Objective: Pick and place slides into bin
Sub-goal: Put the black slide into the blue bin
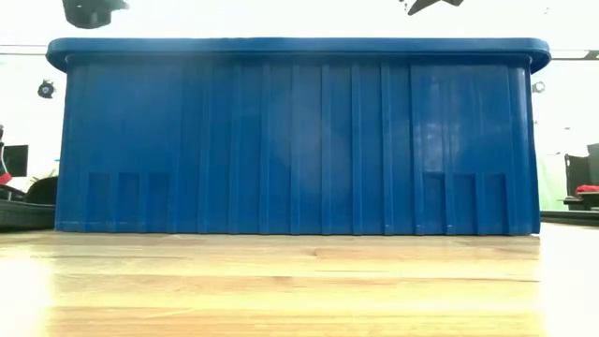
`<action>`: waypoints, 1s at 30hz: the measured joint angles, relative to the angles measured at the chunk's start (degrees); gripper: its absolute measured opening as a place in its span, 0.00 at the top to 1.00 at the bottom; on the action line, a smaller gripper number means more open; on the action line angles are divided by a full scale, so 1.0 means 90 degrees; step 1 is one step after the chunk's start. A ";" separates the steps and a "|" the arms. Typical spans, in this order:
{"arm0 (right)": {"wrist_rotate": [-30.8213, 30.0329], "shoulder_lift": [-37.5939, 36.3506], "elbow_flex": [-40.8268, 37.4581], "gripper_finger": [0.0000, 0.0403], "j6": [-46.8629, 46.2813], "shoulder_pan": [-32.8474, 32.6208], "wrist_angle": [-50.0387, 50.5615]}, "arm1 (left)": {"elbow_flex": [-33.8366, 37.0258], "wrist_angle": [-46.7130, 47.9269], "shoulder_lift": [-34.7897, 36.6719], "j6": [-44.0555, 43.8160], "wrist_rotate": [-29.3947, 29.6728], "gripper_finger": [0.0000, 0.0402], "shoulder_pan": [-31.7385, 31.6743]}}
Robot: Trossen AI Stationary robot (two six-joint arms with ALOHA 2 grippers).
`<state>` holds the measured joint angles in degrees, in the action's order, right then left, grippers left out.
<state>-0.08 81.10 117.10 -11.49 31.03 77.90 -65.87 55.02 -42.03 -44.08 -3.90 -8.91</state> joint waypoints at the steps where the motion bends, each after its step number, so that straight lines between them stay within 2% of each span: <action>1: 0.0000 -0.0002 0.0000 0.52 0.0000 0.0000 0.0006 | 0.0000 0.0181 -0.0036 0.0144 0.0016 0.34 0.0000; 6: 0.0000 0.0000 0.0000 0.52 -0.0045 0.0000 0.0033 | -0.0012 0.0960 -0.0455 0.1165 0.0045 0.34 0.0002; 11: -0.0001 -0.0001 0.0001 0.52 -0.0583 0.0000 0.0032 | -0.0192 0.1457 -0.0952 0.2147 0.0161 0.34 0.0240; 14: -0.0001 0.0000 0.0000 0.52 -0.0903 -0.0005 0.0030 | -0.0500 0.2147 -0.1309 0.2771 0.0665 0.34 0.0533; 16: 0.0000 0.0000 0.0000 0.52 -0.1100 -0.0005 0.0030 | -0.0819 0.2701 -0.1464 0.3060 0.1265 0.34 0.0771; 20: 0.0000 0.0000 0.0000 0.52 -0.1314 -0.0005 0.0030 | -0.1283 0.3248 -0.1699 0.3361 0.2271 0.34 0.1269; 24: -0.0002 -0.0001 -0.0019 0.52 -0.1335 -0.0005 0.0012 | -0.1476 0.3479 -0.1710 0.3484 0.2816 0.34 0.1794; 27: -0.0005 0.0000 -0.0079 0.52 -0.1348 -0.0005 0.0014 | -0.1464 0.3961 -0.1767 0.3362 0.2950 0.34 0.2230; 30: -0.0005 -0.0001 -0.0177 0.52 -0.1343 -0.0005 0.0011 | -0.1357 0.3880 -0.1809 0.3262 0.2834 0.34 0.2570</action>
<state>-0.12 81.09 115.51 -23.57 30.98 78.00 -78.08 89.93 -58.31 -14.72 21.60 14.22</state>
